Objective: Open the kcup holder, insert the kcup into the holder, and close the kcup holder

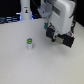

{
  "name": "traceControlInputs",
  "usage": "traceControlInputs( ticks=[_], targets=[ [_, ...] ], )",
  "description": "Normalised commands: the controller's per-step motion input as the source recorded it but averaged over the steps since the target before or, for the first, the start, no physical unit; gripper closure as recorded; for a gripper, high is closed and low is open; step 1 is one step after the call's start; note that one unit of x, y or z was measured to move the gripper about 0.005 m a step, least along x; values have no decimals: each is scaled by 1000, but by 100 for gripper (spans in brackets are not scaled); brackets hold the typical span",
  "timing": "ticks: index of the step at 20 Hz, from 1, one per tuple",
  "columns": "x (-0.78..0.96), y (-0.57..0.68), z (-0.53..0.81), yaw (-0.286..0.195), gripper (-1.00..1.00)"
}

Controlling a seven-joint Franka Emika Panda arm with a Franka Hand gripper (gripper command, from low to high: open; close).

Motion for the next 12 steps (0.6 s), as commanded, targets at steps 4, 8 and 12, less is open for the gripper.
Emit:
traceControlInputs(
  ticks=[4,8,12],
  targets=[
    [-375,-437,-108,-235,-100],
    [-258,-487,-194,-237,-100],
    [-239,-513,-231,-228,-100]
  ],
)
